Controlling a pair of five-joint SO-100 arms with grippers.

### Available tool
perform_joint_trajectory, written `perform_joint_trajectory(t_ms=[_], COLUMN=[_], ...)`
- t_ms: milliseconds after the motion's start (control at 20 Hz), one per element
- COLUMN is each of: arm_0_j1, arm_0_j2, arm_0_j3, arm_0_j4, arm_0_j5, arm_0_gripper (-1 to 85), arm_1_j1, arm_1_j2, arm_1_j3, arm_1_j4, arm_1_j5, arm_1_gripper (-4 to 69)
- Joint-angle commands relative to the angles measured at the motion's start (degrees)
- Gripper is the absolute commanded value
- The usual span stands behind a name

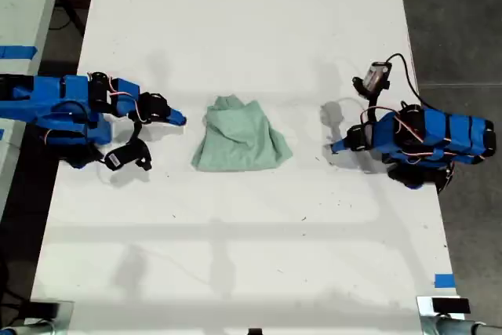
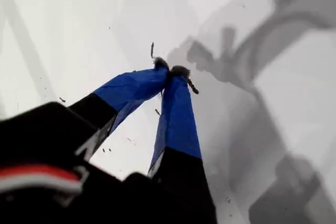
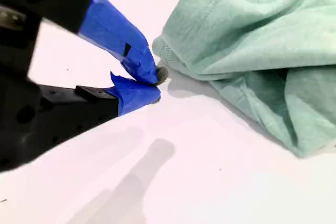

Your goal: Fold t shirt

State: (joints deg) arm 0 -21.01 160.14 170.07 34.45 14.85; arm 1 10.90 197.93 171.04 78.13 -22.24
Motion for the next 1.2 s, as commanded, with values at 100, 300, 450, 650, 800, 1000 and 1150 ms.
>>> perform_joint_trajectory(t_ms=[100,300,450,650,800,1000,1150], arm_0_j1=[-3.08,-5.8,-4.75,-5.8,-1.67,2.2,3.25], arm_0_j2=[40.61,46.05,45.88,45.62,45.62,45.62,45.62], arm_0_j3=[18.37,18.63,18.63,18.63,18.63,18.63,18.63], arm_0_j4=[11.07,22.68,21.36,23.47,23.47,23.47,23.47], arm_0_j5=[-3.34,-11.07,-15.38,0.0,9.67,9.67,9.67], arm_0_gripper=[4.6,8.9,10.2,10.7,10.5,10.4,10.4], arm_1_j1=[3.43,5.27,5.01,5.01,5.1,5.1,5.1], arm_1_j2=[1.85,2.72,2.72,2.81,2.81,2.81,2.81], arm_1_j3=[6.5,6.5,6.5,6.5,6.5,6.5,6.5], arm_1_j4=[-0.18,-0.26,-0.26,-0.26,-0.26,-0.26,-0.26], arm_1_j5=[-4.31,-12.04,-15.29,-24.17,-24.17,-24.17,-24.17], arm_1_gripper=[3.2,4.8,4.8,4.7,4.6,4.6,4.6])
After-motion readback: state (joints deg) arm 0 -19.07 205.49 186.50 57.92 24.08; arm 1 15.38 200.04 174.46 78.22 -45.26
